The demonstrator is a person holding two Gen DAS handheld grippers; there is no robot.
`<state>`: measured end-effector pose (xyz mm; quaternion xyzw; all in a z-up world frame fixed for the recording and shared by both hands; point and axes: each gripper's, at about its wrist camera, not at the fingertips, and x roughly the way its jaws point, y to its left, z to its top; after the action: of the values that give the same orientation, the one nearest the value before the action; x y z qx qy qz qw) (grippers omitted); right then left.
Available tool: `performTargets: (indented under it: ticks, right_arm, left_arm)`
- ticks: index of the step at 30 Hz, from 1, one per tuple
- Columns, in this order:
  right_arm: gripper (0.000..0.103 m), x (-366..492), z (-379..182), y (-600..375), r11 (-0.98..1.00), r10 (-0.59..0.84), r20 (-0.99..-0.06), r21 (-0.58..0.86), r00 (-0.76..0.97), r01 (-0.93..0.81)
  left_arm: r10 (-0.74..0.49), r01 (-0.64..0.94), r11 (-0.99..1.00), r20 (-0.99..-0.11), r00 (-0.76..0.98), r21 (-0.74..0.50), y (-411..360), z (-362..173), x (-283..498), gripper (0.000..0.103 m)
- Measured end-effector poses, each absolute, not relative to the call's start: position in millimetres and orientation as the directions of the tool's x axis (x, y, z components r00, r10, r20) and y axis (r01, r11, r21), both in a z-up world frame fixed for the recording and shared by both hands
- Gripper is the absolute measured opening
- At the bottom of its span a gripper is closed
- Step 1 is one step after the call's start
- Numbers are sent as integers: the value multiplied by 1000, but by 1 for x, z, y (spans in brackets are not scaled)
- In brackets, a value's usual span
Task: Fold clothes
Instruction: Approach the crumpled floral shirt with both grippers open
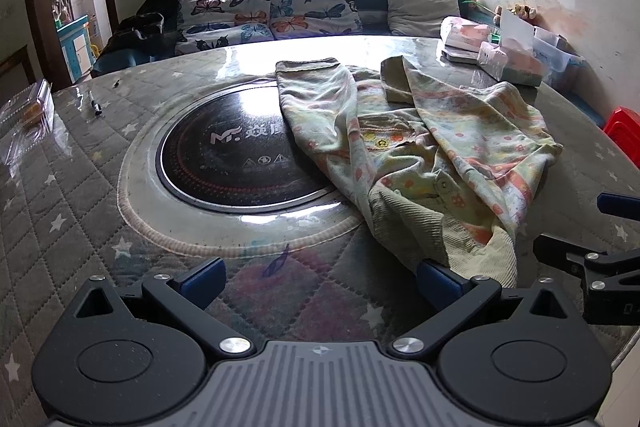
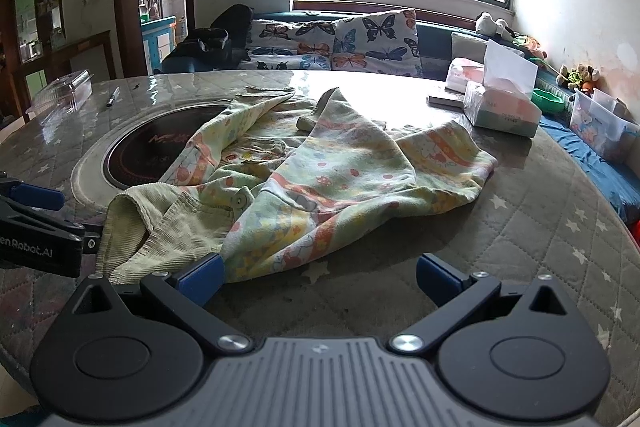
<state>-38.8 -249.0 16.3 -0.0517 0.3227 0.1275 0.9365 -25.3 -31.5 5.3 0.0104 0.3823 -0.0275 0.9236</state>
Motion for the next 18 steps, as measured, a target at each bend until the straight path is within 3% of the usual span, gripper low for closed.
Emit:
performTargets:
  ticks: [18]
  right_arm:
    - [103, -5, 20, -254, 953, 223, -628, -19, 746, -301]
  left_arm:
    - [-40, 76, 997, -704, 709, 19, -30, 14, 16, 103]
